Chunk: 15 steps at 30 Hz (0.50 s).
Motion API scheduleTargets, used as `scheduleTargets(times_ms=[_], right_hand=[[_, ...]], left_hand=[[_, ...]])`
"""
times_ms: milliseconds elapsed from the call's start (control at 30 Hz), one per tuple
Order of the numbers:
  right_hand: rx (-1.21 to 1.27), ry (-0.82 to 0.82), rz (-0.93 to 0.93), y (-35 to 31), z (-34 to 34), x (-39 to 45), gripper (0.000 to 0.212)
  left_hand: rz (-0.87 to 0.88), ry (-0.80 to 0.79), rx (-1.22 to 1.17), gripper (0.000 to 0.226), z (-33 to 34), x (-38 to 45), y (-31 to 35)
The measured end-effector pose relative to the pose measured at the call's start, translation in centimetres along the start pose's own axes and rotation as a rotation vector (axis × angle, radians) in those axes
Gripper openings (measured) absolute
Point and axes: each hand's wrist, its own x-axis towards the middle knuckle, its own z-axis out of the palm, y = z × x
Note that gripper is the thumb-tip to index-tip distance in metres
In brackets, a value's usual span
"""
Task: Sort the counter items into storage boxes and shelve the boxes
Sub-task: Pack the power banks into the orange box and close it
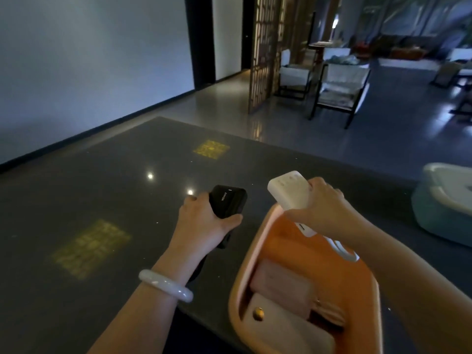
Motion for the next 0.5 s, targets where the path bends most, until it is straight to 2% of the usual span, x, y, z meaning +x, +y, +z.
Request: scheduleTargets(times_ms=[200, 300, 400, 500], right_hand=[[-0.062, -0.109, 0.125, 4.9, 2.1, 0.3, 0.094], [-0.073, -0.170, 0.161, 6.0, 3.4, 0.3, 0.098], [-0.032, -0.207, 0.147, 6.1, 4.5, 0.0, 0.090], [-0.050, -0.318, 0.140, 6.9, 5.7, 0.3, 0.084]], left_hand=[[0.127, -0.166, -0.004, 0.080, 3.4, 1.2, 1.9], [0.176, -0.227, 0.001, 0.079, 4.6, 1.8, 1.7], [0.222, -0.251, 0.016, 0.076, 5.5, 2.2, 1.1], [0.254, -0.277, 0.022, 0.080, 6.1, 2.5, 0.8]])
